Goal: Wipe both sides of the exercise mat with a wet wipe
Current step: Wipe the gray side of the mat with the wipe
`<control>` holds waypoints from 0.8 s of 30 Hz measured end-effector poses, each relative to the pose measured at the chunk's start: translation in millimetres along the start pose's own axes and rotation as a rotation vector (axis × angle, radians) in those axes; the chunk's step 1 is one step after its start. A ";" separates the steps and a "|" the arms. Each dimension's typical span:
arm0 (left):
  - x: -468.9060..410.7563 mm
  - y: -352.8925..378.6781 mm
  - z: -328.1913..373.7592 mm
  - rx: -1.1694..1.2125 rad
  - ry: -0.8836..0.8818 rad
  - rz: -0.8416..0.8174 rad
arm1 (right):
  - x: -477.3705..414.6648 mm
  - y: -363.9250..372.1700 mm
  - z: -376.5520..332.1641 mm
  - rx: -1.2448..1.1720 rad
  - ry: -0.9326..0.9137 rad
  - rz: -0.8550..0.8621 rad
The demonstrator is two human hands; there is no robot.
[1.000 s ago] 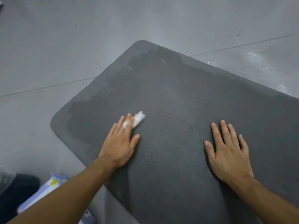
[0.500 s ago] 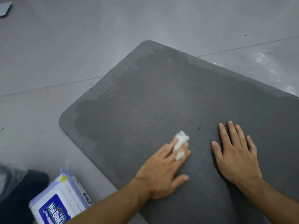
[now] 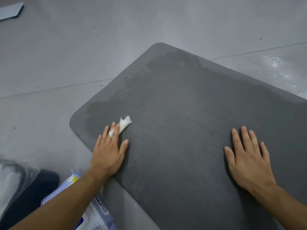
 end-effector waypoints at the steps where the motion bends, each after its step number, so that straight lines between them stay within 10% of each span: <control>1: 1.4 -0.1 -5.5 0.013 -0.031 -0.001 | -0.6 0.1 -1.8 0.000 -0.001 -0.006; 14: 79.8 13.5 112.8 -0.119 0.617 -0.025 | -13.0 31.1 -141.4 -0.018 -0.329 -0.176; 24: 6.8 -2.6 -55.4 -0.013 -0.158 -0.051 | -7.8 36.3 -137.8 0.008 -0.402 -0.220</control>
Point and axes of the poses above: each hand's wrist, its own x-axis away from the middle knuckle, its own y-axis out of the palm, z = x × y, the point moved 6 cm from there along -x, towards the middle knuckle, and after that the axes turned 9 degrees about -x, right-handed, at the moved point
